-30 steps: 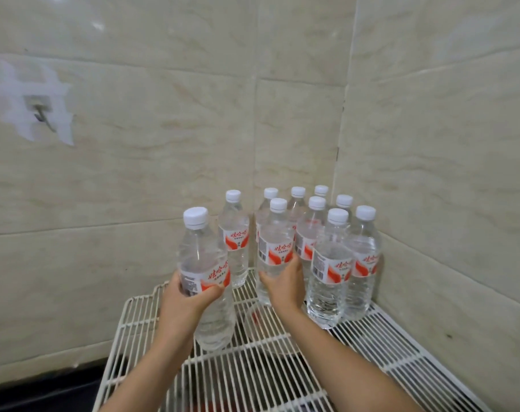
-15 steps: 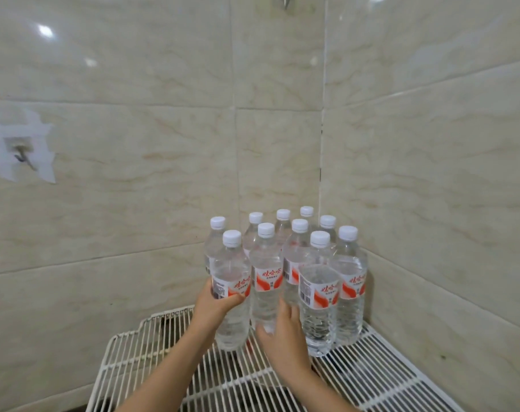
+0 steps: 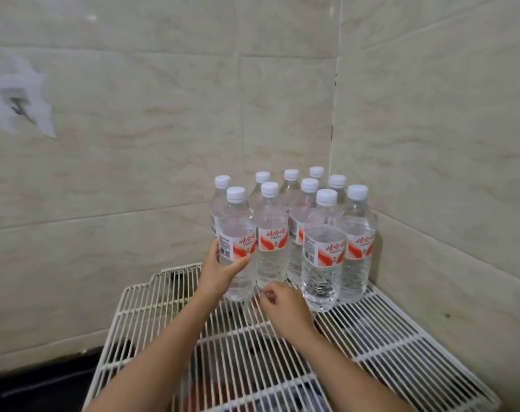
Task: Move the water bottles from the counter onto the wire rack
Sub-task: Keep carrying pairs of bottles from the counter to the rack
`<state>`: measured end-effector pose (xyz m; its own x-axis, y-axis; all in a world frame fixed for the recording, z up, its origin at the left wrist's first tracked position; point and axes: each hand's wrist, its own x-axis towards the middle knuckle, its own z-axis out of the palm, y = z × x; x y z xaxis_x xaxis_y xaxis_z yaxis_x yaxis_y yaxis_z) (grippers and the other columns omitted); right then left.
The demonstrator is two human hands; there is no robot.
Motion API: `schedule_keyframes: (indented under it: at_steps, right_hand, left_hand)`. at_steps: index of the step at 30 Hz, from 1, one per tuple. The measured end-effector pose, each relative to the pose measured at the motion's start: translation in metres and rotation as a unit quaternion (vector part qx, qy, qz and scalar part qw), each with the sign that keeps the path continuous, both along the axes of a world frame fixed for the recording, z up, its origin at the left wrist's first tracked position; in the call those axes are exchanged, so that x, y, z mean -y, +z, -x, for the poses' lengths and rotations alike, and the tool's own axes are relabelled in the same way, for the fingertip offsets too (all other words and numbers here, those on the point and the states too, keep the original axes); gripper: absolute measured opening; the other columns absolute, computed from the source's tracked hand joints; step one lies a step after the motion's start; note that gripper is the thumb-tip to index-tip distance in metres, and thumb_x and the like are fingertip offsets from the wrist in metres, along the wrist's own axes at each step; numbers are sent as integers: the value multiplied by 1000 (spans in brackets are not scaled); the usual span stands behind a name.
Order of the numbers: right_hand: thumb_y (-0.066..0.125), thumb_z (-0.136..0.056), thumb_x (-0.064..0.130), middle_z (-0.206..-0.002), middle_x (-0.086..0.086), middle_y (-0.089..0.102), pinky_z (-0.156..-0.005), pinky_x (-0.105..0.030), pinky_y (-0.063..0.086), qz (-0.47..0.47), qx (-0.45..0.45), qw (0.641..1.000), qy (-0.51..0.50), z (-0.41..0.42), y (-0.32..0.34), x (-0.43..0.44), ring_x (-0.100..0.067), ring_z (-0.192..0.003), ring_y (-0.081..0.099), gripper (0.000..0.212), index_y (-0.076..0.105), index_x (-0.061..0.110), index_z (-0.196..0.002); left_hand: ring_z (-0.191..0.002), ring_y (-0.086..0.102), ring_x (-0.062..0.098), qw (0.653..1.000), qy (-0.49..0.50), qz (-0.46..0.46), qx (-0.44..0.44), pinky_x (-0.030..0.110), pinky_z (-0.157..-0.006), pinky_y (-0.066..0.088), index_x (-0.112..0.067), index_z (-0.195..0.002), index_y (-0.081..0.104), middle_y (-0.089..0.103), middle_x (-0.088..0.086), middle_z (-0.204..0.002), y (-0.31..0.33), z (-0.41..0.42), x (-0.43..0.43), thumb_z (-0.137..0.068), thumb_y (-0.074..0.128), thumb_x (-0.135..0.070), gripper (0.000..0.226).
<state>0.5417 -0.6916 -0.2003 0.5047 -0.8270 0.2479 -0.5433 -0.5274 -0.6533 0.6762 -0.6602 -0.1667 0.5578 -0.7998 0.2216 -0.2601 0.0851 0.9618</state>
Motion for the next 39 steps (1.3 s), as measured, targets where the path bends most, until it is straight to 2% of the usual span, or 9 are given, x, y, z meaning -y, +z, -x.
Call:
schedule_keyframes:
  at_steps: [4,8,11,16,19,23,26,32,39]
  right_hand:
    - [48,-92,26,-98,-3,67,-79,-31,50,-1,-3,1000,28,-1,-2,-2,-17,-88,61,20,63,14,-98]
    - [47,-92,26,-94,-2,66,-68,-24,44,8,-4,999,51,-1,-2,-4,-16,-84,61,19,62,15,-95]
    - [46,-92,26,-97,-2,65,-73,-28,48,20,-16,997,79,-3,-1,-8,-16,-85,61,21,62,14,-97]
    - [44,-92,30,-107,-3,60,-80,-32,45,80,-109,977,164,-13,-2,-20,-17,-95,56,26,60,14,-105]
    - [43,-92,33,-119,-5,54,-94,-36,42,117,-187,947,235,-22,-5,-29,-21,-112,46,32,55,13,-115]
    - [41,-93,37,-128,-4,47,-101,-37,35,150,-234,912,301,-25,-7,-44,-21,-121,39,40,47,17,-127]
    - [41,-93,40,-130,1,45,-105,-35,32,145,-214,912,320,-21,-5,-52,-17,-123,37,42,43,22,-131]
    - [44,-92,38,-130,1,50,-106,-35,35,154,-174,918,321,-27,15,-81,-14,-122,42,36,52,21,-123]
    - [47,-91,37,-124,-7,55,-100,-35,37,196,-137,880,410,-67,36,-227,-23,-119,46,38,55,16,-122]
  left_hand:
    - [-122,50,24,999,26,-26,17,49,-102,42,-19,-133,41,53,4,-133,-4,-1,-7,-71,74,-21,70]
    - [-137,30,24,989,39,-96,104,46,-112,29,-20,-143,22,32,5,-149,-6,3,-30,-71,74,-31,90]
    - [-141,22,22,976,50,-164,134,43,-113,23,-19,-146,14,19,3,-155,-11,3,-55,-76,69,-32,90]
    - [-136,33,19,960,103,-208,159,35,-111,27,-15,-141,30,33,5,-150,-17,-2,-108,-86,57,-30,62]
    - [-132,37,15,945,142,-217,201,29,-107,29,-16,-135,41,42,1,-143,-18,-2,-141,-89,54,-30,50]
    - [-118,50,15,936,220,-205,183,29,-100,37,-14,-123,55,56,2,-127,-25,-10,-198,-88,55,-24,36]
    - [-110,53,16,924,272,-223,150,32,-95,41,-13,-120,57,60,3,-121,-32,-15,-245,-88,56,-22,33]
    - [-108,55,20,895,366,-213,140,33,-93,41,-12,-115,59,61,7,-117,-33,-12,-336,-88,57,-20,29]
    - [-109,57,20,853,467,-201,115,33,-94,42,-13,-113,60,62,6,-115,-25,27,-501,-87,58,-20,27]
